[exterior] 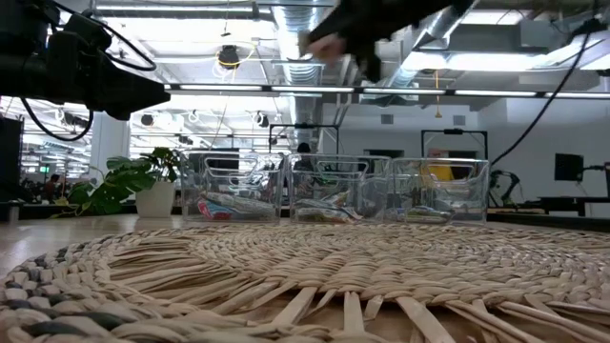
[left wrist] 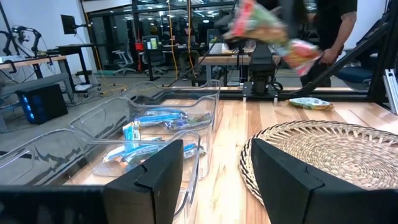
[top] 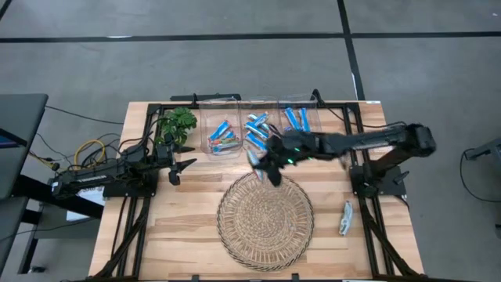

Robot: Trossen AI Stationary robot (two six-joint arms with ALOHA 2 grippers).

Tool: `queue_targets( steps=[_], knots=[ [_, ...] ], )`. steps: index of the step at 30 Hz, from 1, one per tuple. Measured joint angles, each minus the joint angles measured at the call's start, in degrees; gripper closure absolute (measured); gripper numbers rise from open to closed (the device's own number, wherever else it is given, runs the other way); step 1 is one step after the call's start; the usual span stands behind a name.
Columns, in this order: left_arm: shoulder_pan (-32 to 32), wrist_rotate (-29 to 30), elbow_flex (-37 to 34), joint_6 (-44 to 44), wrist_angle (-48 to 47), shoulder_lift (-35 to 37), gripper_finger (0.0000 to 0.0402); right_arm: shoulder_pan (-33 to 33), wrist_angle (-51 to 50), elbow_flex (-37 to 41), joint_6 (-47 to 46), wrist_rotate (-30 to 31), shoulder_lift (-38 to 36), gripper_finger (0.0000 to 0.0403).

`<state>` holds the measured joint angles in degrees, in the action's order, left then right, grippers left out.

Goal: Pick and place Granola Bars by type
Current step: Put the red granola bar into the left transparent bin

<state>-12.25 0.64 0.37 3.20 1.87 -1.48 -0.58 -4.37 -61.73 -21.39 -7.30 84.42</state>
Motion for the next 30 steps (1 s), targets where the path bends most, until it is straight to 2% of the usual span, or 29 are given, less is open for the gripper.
queue_targets(
  steps=[8,13,18,22,30],
  knots=[
    [0.00,0.00,0.00,0.00,0.00,-0.02,0.0218,-8.65,0.14,-17.98,9.90,0.25,15.93,0.0349],
    [0.00,0.00,-0.01,0.00,0.00,-0.02,0.0218,-12.39,-0.75,-28.32,10.88,0.36,24.49,0.0349],
    [0.00,0.00,0.00,0.00,0.00,-0.02,0.0218,-14.93,-6.17,-36.44,10.91,0.36,31.22,0.0349],
    [0.00,0.00,0.01,0.00,0.00,-0.02,0.0218,-15.80,-9.82,-39.41,10.88,0.37,33.84,0.0349],
    [0.02,0.00,0.01,0.00,0.00,-0.02,0.0218,-16.15,-13.55,-39.98,12.23,2.11,34.94,0.0337]
  ],
)
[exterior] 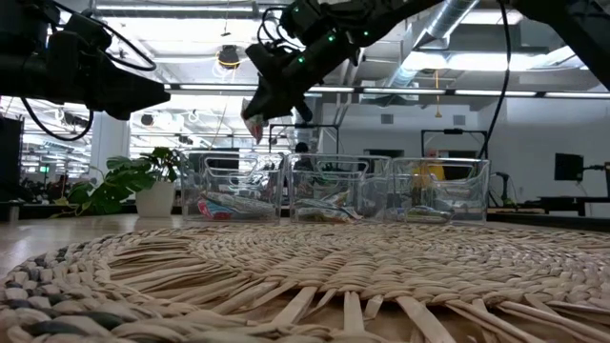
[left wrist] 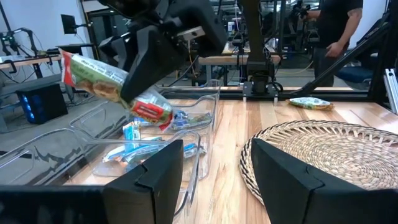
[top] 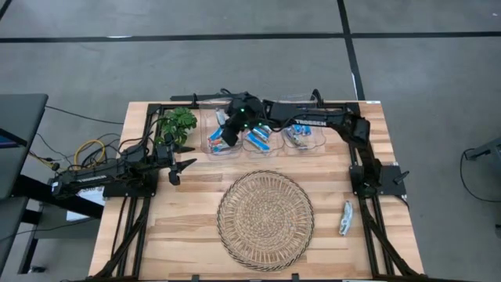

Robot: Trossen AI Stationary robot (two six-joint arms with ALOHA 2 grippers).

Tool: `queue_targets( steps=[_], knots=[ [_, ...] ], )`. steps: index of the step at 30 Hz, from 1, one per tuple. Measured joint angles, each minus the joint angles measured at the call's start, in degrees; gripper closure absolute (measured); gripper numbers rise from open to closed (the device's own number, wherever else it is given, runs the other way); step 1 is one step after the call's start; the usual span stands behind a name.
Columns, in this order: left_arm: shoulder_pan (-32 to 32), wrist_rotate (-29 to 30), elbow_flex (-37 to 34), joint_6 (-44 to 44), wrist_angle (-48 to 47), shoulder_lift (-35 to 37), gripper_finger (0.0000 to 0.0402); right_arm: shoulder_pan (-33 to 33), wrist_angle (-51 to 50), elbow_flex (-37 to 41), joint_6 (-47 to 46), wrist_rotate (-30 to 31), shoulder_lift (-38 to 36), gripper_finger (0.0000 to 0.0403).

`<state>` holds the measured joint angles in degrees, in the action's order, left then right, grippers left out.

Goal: Pick and place Granola Bars by type
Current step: Put the red granola bar into the left transparent bin, then put the yellow granola bar into the middle transparent bin

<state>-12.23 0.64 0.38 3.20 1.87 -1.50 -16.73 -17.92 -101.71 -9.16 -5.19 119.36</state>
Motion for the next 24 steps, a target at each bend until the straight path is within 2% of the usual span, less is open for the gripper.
queue_targets(
  steps=[4,11,14,19,24],
  knots=[
    [-0.02,0.00,-0.02,0.00,0.00,0.00,0.0218,-0.83,-0.86,0.00,1.54,0.08,-0.01,0.0295],
    [-0.02,0.01,-0.02,0.00,0.00,0.00,0.0218,-1.82,-0.76,0.00,-2.41,0.65,-0.01,0.0181],
    [-0.02,0.00,-0.02,0.00,0.00,0.00,0.0218,-1.79,-1.07,0.00,-3.32,-0.13,-0.01,0.0145],
    [0.00,0.00,-0.02,0.00,0.00,0.00,0.0218,-1.79,-1.85,0.00,-5.52,-4.07,-0.01,0.0122],
    [0.00,0.00,-0.01,0.00,0.00,0.00,0.0218,-1.22,-1.61,0.02,-8.76,-15.29,-0.48,0.0120]
  ],
)
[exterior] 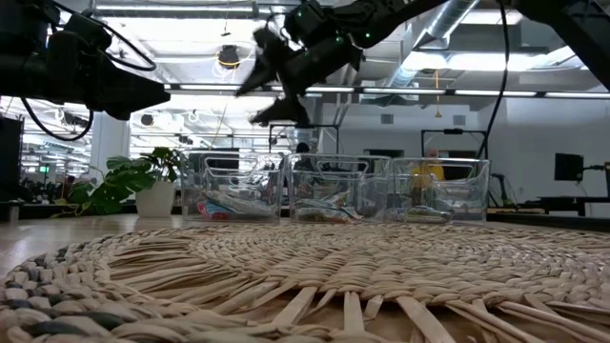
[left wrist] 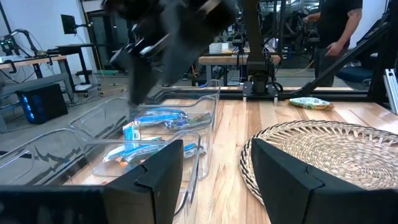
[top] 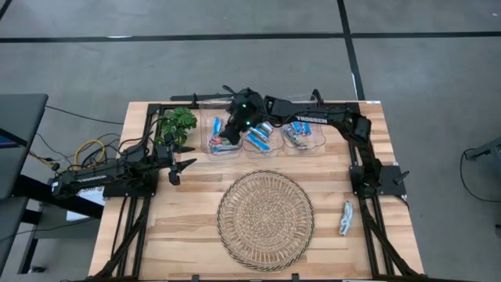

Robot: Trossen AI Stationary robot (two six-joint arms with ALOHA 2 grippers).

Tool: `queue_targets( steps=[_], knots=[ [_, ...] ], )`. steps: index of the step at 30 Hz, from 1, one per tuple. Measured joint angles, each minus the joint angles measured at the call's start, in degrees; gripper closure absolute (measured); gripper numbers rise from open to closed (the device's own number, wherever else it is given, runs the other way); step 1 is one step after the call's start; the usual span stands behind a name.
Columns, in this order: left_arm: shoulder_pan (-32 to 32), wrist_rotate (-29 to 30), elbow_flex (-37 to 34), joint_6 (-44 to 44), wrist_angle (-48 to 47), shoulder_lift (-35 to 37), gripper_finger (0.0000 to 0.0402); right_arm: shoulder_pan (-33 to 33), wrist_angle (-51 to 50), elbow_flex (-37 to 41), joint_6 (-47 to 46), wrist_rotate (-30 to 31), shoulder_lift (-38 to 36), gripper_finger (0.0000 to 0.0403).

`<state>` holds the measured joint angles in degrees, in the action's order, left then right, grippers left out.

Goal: Pick and place Granola Bars by type
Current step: Put the yellow granola bar into the middle transparent bin

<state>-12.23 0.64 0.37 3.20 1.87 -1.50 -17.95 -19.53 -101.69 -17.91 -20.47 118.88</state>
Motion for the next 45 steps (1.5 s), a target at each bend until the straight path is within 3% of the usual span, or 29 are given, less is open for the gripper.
queue_targets(
  steps=[9,13,15,21,26,29,35,45],
  knots=[
    [-0.01,0.00,0.00,0.00,0.00,0.00,0.0218,3.78,1.78,0.02,-2.77,-29.38,-3.18,0.0120],
    [-0.01,0.00,0.01,0.00,0.00,0.00,0.0218,7.02,0.17,0.04,-2.81,-37.38,-5.64,0.0120],
    [-0.02,0.00,0.00,0.00,0.00,0.00,0.0218,9.15,-1.80,0.02,-2.64,-38.45,-7.41,0.0120],
    [-0.02,0.00,0.00,0.00,0.00,0.00,0.0218,17.03,-19.19,0.02,4.56,-35.62,-11.75,0.0120],
    [-0.02,0.00,-0.01,0.00,0.00,0.00,0.0218,24.77,-37.85,0.98,10.26,-22.32,-13.66,0.0120],
    [-0.02,-0.02,0.01,0.00,0.00,0.00,0.0218,29.55,-42.64,4.27,8.75,-15.56,-14.84,0.0120],
    [0.00,0.00,-0.01,0.00,0.00,0.00,0.0218,37.50,-39.92,14.71,-4.22,-13.73,-17.29,0.0120],
    [-0.02,-0.02,-0.01,0.00,0.00,0.00,0.0218,46.22,-22.32,37.34,-37.18,-8.07,-23.05,0.0120]
  ],
)
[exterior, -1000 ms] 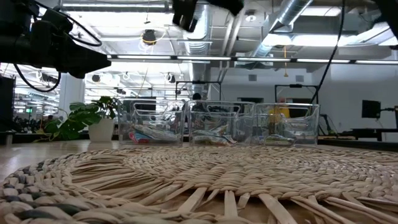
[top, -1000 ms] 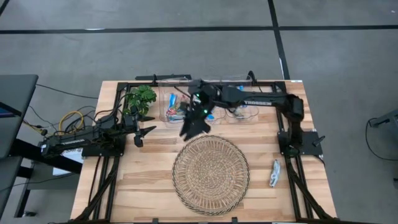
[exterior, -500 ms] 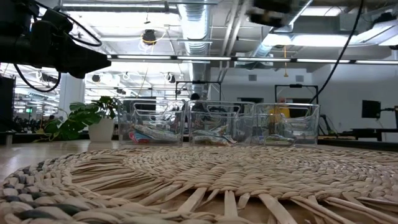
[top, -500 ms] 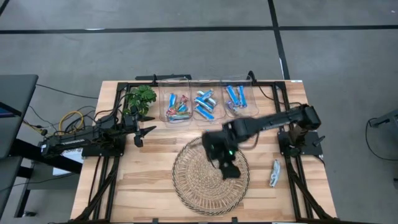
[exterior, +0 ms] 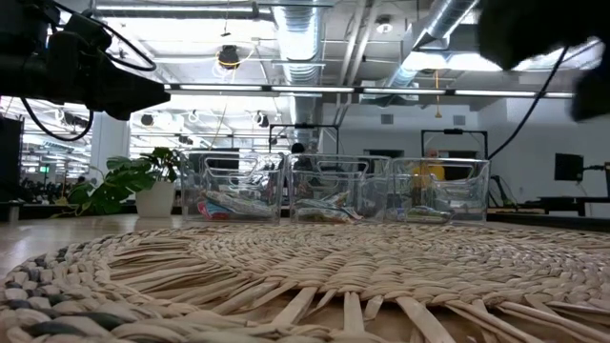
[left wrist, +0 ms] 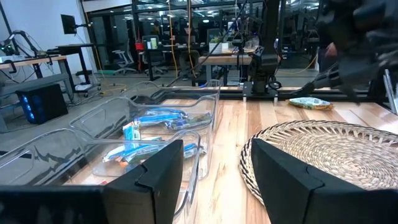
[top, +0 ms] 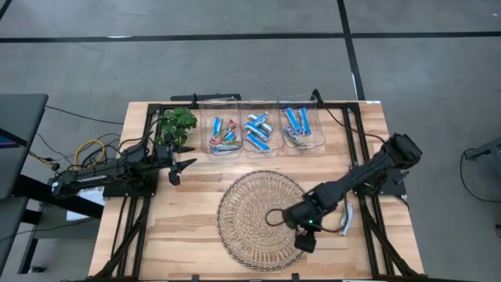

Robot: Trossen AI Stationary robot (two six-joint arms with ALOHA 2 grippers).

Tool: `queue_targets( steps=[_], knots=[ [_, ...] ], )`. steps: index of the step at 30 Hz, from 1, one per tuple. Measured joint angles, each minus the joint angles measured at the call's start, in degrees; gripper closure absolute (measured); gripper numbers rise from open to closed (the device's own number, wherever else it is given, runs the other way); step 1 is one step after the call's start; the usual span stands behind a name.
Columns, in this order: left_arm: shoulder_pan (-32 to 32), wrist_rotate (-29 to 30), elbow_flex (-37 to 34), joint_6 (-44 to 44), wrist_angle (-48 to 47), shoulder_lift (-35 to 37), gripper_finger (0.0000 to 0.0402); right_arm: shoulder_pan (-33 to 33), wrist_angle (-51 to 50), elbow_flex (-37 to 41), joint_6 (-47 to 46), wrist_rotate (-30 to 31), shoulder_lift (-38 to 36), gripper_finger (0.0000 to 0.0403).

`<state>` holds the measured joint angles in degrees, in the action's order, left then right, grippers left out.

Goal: Pick and place Granola Bars by type
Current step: Put the yellow granola bar into the middle transparent bin

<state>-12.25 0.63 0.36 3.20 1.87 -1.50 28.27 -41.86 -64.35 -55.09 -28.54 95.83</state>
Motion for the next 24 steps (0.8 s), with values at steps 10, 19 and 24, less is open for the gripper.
queue_targets(
  steps=[10,19,24],
  knots=[
    [0.00,0.01,0.02,0.00,0.00,0.00,0.0218,7.59,1.41,15.05,-24.02,12.30,-7.72,0.0120],
    [0.01,0.02,0.02,0.00,0.00,0.00,0.0218,16.38,-6.93,20.19,-42.37,14.11,-15.00,0.0120],
    [0.00,0.02,0.02,0.00,0.00,0.00,0.0218,19.91,-12.06,20.24,-50.81,15.77,-16.99,0.0120]
  ],
)
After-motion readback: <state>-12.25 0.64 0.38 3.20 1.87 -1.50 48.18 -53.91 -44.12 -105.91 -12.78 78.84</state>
